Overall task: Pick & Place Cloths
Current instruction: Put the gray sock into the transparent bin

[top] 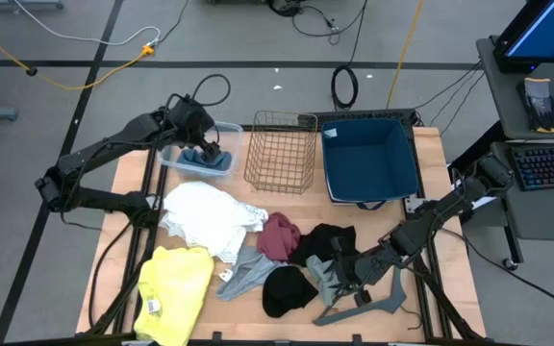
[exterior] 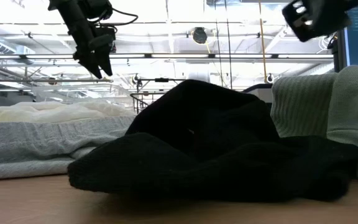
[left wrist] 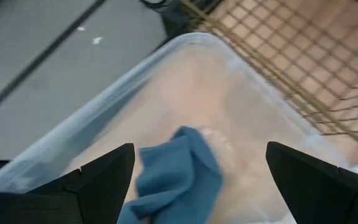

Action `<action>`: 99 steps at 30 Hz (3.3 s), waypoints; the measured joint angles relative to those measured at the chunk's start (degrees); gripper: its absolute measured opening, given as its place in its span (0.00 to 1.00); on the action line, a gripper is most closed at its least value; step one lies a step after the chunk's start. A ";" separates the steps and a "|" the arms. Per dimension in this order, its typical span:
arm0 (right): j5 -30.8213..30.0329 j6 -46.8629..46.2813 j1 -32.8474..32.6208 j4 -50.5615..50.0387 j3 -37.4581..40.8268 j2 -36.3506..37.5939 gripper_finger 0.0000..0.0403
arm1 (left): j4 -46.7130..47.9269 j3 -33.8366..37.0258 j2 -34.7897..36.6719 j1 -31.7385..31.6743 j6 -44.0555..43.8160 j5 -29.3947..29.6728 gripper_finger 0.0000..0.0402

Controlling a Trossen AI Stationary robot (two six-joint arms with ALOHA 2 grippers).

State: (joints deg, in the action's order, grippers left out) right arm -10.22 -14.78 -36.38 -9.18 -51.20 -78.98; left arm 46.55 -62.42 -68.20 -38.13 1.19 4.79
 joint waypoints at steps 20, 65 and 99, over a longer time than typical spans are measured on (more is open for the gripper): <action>-1.27 -8.74 -1.25 -4.38 -0.02 -2.43 0.43 | -3.91 -0.02 -0.02 5.45 4.42 -7.54 0.91; -3.58 -8.26 -0.35 -1.79 0.04 -9.72 0.01 | -11.39 -0.03 -0.04 23.34 5.34 -7.19 0.91; -23.15 41.25 7.07 32.04 0.00 11.48 0.00 | -39.85 -0.03 -1.25 41.30 4.99 -14.18 0.91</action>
State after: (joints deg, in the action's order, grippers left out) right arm -33.38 26.48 -29.31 22.85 -51.20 -67.51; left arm 6.70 -62.46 -69.45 3.17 6.17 -9.39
